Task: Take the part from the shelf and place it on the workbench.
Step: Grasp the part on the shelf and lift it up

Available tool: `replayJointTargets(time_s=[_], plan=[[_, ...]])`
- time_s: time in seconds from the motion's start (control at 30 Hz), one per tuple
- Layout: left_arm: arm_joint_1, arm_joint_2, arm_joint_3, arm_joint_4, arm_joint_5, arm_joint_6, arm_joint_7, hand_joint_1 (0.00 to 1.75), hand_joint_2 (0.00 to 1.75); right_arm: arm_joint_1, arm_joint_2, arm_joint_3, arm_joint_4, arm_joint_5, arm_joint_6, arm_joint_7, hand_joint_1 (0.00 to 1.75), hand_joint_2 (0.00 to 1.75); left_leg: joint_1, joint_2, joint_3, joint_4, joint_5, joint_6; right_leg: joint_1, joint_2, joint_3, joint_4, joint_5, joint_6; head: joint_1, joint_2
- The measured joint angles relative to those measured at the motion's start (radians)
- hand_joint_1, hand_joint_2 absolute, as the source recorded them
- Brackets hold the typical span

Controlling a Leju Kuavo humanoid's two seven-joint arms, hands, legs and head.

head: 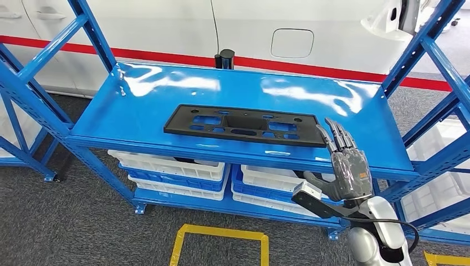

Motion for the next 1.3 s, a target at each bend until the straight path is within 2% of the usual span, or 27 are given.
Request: replayJointTargets(time_s=[0.03, 0.1, 0.17, 0.2, 0.23, 0.3, 0.33, 0.37, 0.4, 0.47, 0.5, 0.53, 0.67, 0.73, 0.77, 0.83, 0.87, 0.9, 0.93, 0.97, 1.0, 1.03, 1.07, 1.1, 1.2, 1.23, 1.3], plan=[[0.0, 0.0, 0.0, 0.0, 0.0, 0.0, 0.0, 0.0, 0.0, -0.001, 0.0, 0.0, 0.0, 0.0, 0.0, 0.0, 0.0, 1.75, -0.002, 0.0, 0.002, 0.001, -0.005, -0.004, 0.002, -0.001, 0.017, -0.033, 0.012, -0.007, 0.0, 0.0], [-0.001, 0.0, 0.0, 0.0, 0.0, 0.0, 0.0, 0.0, 0.0, -0.001, 0.001, 0.001, 0.0, 0.0, 0.0, 0.0, 0.0, 1.75, -0.003, 0.001, 0.005, 0.0, -0.011, -0.013, 0.005, 0.001, 0.024, -0.045, 0.013, -0.023, 0.0, 0.0], [-0.001, 0.001, 0.0, 0.0, 0.0, 0.0, 0.0, 0.0, 0.0, -0.001, 0.002, 0.001, 0.0, 0.0, 0.0, 0.0, 0.0, 1.75, 0.0, 0.002, 0.001, 0.011, -0.022, -0.024, -0.002, 0.003, 0.029, -0.048, 0.012, -0.036, -0.001, 0.0], [-0.001, 0.001, 0.0, 0.0, 0.0, 0.0, 0.0, 0.0, 0.0, -0.002, 0.003, 0.001, 0.0, 0.0, 0.0, 0.0, 0.0, 1.75, 0.002, 0.002, -0.011, 0.038, -0.039, -0.03, -0.006, 0.003, 0.033, -0.05, 0.011, -0.042, -0.004, 0.0], [-0.001, 0.001, 0.0, 0.0, 0.0, 0.0, 0.0, 0.0, 0.0, -0.002, 0.004, 0.001, 0.0, 0.0, 0.0, 0.0, 0.0, 1.75, 0.005, 0.002, -0.036, 0.088, -0.064, -0.037, -0.01, 0.003, 0.037, -0.051, 0.009, -0.048, -0.006, 0.0], [0.0, 0.0, 0.0, 0.0, 0.0, 0.0, 0.0, 0.0, 0.0, -0.002, 0.005, 0.001, 0.0, 0.0, 0.0, 0.0, 0.0, 1.75, 0.011, 0.002, -0.112, 0.225, -0.12, -0.048, -0.01, 0.003, 0.04, -0.051, 0.005, -0.057, -0.011, 0.0], [0.0, 0.0, 0.0, 0.0, 0.0, 0.0, 0.0, 0.0, 0.0, -0.001, 0.006, 0.002, 0.0, 0.0, 0.0, 0.0, 0.0, 1.75, 0.013, 0.002, -0.147, 0.277, -0.132, -0.051, -0.009, 0.003, 0.041, -0.05, 0.003, -0.058, -0.01, 0.0], [0.001, 0.0, 0.0, 0.0, 0.0, 0.0, 0.0, 0.0, 0.0, -0.001, 0.007, 0.002, 0.0, 0.0, 0.0, 0.0, 0.0, 1.75, 0.015, 0.002, -0.166, 0.293, -0.122, -0.053, -0.01, 0.004, 0.043, -0.05, 0.0, -0.058, -0.011, 0.0], [0.001, 0.001, 0.0, 0.0, 0.0, 0.0, 0.0, 0.0, 0.0, -0.001, 0.008, 0.002, 0.001, 0.0, 0.0, 0.0, 0.0, 1.75, 0.017, 0.002, -0.164, 0.27, -0.091, -0.054, -0.011, 0.006, 0.048, -0.05, -0.003, -0.057, -0.012, 0.0], [0.001, 0.002, 0.0, 0.0, 0.0, 0.0, 0.0, 0.0, 0.0, -0.001, 0.009, 0.002, 0.001, 0.0, 0.0, 0.0, 0.0, 1.75, 0.021, 0.002, -0.11, 0.135, -0.007, -0.052, -0.012, 0.008, 0.059, -0.05, -0.011, -0.05, -0.012, 0.0], [0.001, 0.002, 0.0, 0.0, 0.0, 0.0, 0.0, 0.0, 0.0, -0.001, 0.01, 0.002, 0.001, 0.0, 0.0, 0.0, 0.0, 1.75, 0.021, 0.001, -0.081, 0.073, 0.019, -0.05, -0.009, 0.009, 0.063, -0.049, -0.015, -0.044, -0.012, 0.0], [0.0, 0.002, 0.0, 0.0, 0.0, 0.0, 0.0, 0.0, 0.0, -0.002, 0.01, 0.002, 0.001, 0.0, 0.001, 0.0, 0.0, 1.75, 0.019, 0.001, -0.061, 0.033, 0.031, -0.047, -0.007, 0.01, 0.065, -0.049, -0.019, -0.039, -0.012, 0.0], [-0.001, 0.001, 0.0, 0.0, 0.0, -0.002, 0.0, 0.0, 0.0, -0.004, 0.012, 0.004, 0.001, 0.0, 0.006, -0.006, 0.0, 1.75, 0.01, 0.0, -0.046, 0.01, 0.029, -0.021, -0.005, 0.01, 0.067, -0.053, -0.024, -0.016, -0.013, 0.0], [-0.001, 0.0, 0.0, 0.0, 0.0, -0.003, 0.0, 0.0, 0.0, -0.008, 0.013, 0.005, 0.001, 0.002, 0.01, -0.009, 0.0, 1.75, 0.013, 0.001, -0.038, 0.002, 0.032, -0.008, -0.005, 0.007, 0.052, -0.021, -0.041, -0.014, -0.011, 0.0], [-0.002, 0.0, 0.0, 0.0, 0.0, -0.003, 0.0, 0.0, 0.0, -0.01, 0.013, 0.005, 0.001, 0.003, 0.013, -0.01, 0.0, 1.75, 0.014, 0.002, -0.036, 0.0, 0.032, -0.003, -0.006, 0.006, 0.029, 0.023, -0.059, -0.017, -0.01, 0.0], [-0.003, 0.0, 0.0, 0.0, 0.0, -0.003, 0.0, 0.0, 0.0, -0.013, 0.014, 0.007, 0.003, 0.008, 0.023, -0.011, 0.0, 1.75, 0.011, 0.002, -0.035, 0.0, 0.03, 0.004, -0.005, 0.006, -0.043, 0.159, -0.109, -0.023, -0.007, 0.0], [-0.003, 0.0, 0.0, 0.0, 0.0, -0.003, 0.0, 0.0, 0.0, -0.014, 0.015, 0.008, 0.005, 0.011, 0.029, -0.011, 0.0, 1.75, 0.01, 0.002, -0.034, 0.0, 0.028, 0.006, -0.006, 0.006, -0.079, 0.22, -0.126, -0.023, -0.007, 0.0], [-0.003, 0.0, 0.0, 0.0, 0.0, -0.002, 0.0, 0.0, 0.0, -0.014, 0.015, 0.01, 0.007, 0.014, 0.034, -0.011, 0.0, 1.75, 0.009, 0.001, -0.032, 0.0, 0.026, 0.007, -0.006, 0.006, -0.101, 0.252, -0.129, -0.019, -0.007, 0.0], [-0.003, -0.001, 0.0, 0.0, 0.0, -0.001, 0.0, 0.0, 0.0, -0.015, 0.016, 0.012, 0.009, 0.016, 0.037, -0.011, 0.0, 1.75, 0.008, 0.001, -0.03, 0.001, 0.024, 0.007, -0.006, 0.006, -0.102, 0.241, -0.114, -0.011, -0.006, 0.0], [-0.002, -0.003, 0.0, 0.0, 0.0, 0.001, 0.0, 0.0, 0.0, -0.018, 0.016, 0.013, 0.011, 0.018, 0.041, -0.011, 0.0, 1.75, 0.008, 0.0, -0.025, 0.001, 0.022, 0.005, -0.007, 0.005, -0.082, 0.189, -0.085, -0.002, -0.006, 0.0], [-0.003, -0.005, 0.0, 0.0, 0.001, 0.002, 0.0, 0.0, 0.0, -0.023, 0.016, 0.015, 0.014, 0.019, 0.042, -0.012, 0.0, 1.75, 0.008, -0.001, -0.021, 0.001, 0.019, 0.002, -0.007, 0.004, -0.047, 0.112, -0.05, 0.005, -0.005, 0.0], [-0.003, -0.006, 0.0, 0.0, 0.001, 0.004, 0.0, 0.0, 0.0, -0.028, 0.017, 0.017, 0.017, 0.019, 0.043, -0.012, 0.0, 1.75, 0.006, -0.002, -0.017, 0.003, 0.014, -0.002, -0.005, 0.002, -0.013, 0.039, -0.021, 0.006, -0.004, 0.0], [-0.003, -0.007, 0.0, 0.0, 0.001, 0.004, -0.001, 0.0, 0.0, -0.033, 0.017, 0.02, 0.019, 0.019, 0.044, -0.012, 0.0, 1.75, 0.003, -0.002, -0.014, 0.004, 0.01, -0.007, -0.004, 0.001, 0.013, -0.013, -0.002, 0.002, -0.005, 0.0], [-0.003, -0.007, 0.0, 0.0, 0.001, 0.004, -0.001, 0.0, 0.0, -0.037, 0.017, 0.023, 0.022, 0.019, 0.044, -0.012, 0.0, 1.75, 0.001, -0.002, -0.013, 0.004, 0.006, -0.011, -0.002, 0.0, 0.027, -0.04, 0.007, -0.005, -0.005, 0.0], [-0.003, -0.006, 0.0, 0.0, 0.002, 0.004, -0.001, 0.0, 0.0, -0.042, 0.017, 0.028, 0.03, 0.02, 0.045, -0.012, 0.0, 1.75, 0.002, -0.001, -0.011, 0.005, 0.0, -0.026, -0.003, 0.002, 0.033, -0.047, 0.009, -0.028, -0.006, 0.0], [-0.004, -0.006, 0.0, 0.0, 0.002, 0.004, -0.001, 0.0, 0.0, -0.044, 0.018, 0.029, 0.031, 0.02, 0.046, -0.012, 0.0, 1.75, 0.004, 0.0, -0.017, 0.02, -0.011, -0.032, -0.007, 0.002, 0.036, -0.049, 0.009, -0.035, -0.007, 0.0], [-0.004, -0.006, -0.001, 0.0, 0.002, 0.005, -0.002, 0.0, 0.0, -0.052, 0.02, 0.037, 0.039, 0.034, 0.069, -0.011, 0.0, 1.75, 0.008, 0.001, -0.059, 0.107, -0.059, -0.042, -0.013, 0.001, 0.041, -0.051, 0.008, -0.047, -0.01, 0.0]])
